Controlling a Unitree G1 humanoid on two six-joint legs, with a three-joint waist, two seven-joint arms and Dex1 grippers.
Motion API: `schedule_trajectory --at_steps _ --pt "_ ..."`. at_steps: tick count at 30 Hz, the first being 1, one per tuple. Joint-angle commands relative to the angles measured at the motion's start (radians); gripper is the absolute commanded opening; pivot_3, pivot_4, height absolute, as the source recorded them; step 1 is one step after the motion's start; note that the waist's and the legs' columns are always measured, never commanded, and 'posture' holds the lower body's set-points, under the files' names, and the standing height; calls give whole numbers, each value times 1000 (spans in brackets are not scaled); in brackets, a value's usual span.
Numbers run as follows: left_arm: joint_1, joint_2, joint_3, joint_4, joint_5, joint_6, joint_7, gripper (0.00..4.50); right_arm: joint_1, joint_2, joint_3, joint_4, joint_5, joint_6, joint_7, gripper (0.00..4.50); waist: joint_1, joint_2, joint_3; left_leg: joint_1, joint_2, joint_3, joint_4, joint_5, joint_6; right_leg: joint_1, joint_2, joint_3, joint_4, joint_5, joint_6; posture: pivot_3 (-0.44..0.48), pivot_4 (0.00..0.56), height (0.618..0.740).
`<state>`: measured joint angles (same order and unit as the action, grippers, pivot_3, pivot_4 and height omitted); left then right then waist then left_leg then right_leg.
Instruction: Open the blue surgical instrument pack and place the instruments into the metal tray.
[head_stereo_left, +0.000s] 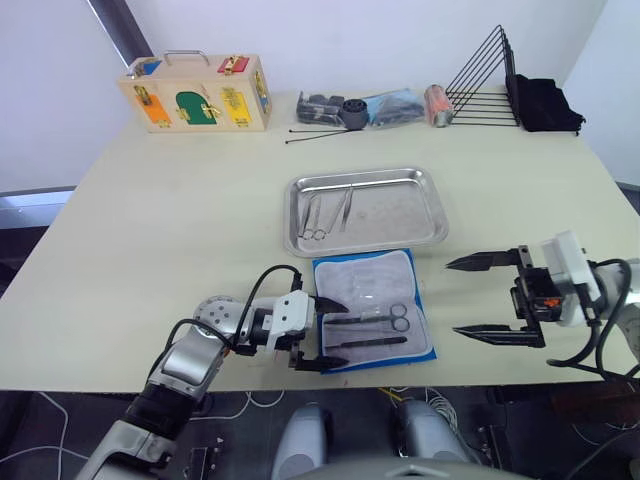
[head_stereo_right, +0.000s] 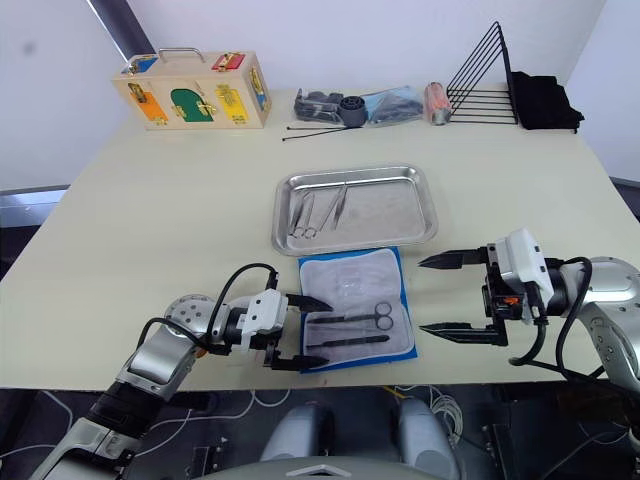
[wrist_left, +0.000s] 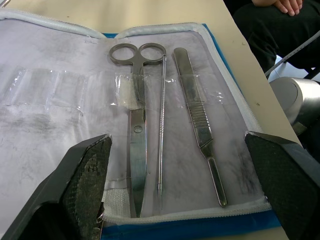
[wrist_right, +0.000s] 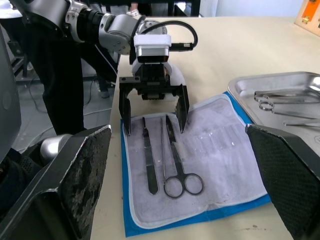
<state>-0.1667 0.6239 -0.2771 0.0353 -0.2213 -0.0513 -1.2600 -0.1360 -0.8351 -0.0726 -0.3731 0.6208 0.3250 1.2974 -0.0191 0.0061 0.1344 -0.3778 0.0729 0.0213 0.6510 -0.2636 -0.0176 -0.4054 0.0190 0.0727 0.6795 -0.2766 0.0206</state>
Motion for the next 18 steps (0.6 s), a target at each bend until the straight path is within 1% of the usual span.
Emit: schedule_trajectory --at_steps 1,4,10,13,18 --pt "51 10 -37 120 61 47 18 4491 -20 24 58 14 -79 -32 -39 4500 -1 0 -1 0 0 0 0 0 0 0 0 0 0 0 0 0 150 740" --pt "54 10 -41 117 61 49 18 4491 -48 52 134 41 -179 -45 -94 4500 -2 1 -2 0 0 0 0 0 0 0 0 0 0 0 0 0 150 740" --pt "53 10 -44 115 60 55 21 4491 -108 103 239 82 -285 -27 -154 4500 -2 3 -3 0 0 0 0 0 0 0 0 1 0 0 0 0 150 740" --pt "50 10 -44 119 60 57 21 4491 -154 126 323 119 -376 -7 -189 4500 -3 2 -4 0 0 0 0 0 0 0 0 1 0 0 0 0 150 740" --pt "45 7 -45 125 60 57 22 4491 -216 166 380 170 -417 43 -205 4500 -2 2 -4 0 0 0 0 0 0 0 0 1 0 0 0 0 150 740"
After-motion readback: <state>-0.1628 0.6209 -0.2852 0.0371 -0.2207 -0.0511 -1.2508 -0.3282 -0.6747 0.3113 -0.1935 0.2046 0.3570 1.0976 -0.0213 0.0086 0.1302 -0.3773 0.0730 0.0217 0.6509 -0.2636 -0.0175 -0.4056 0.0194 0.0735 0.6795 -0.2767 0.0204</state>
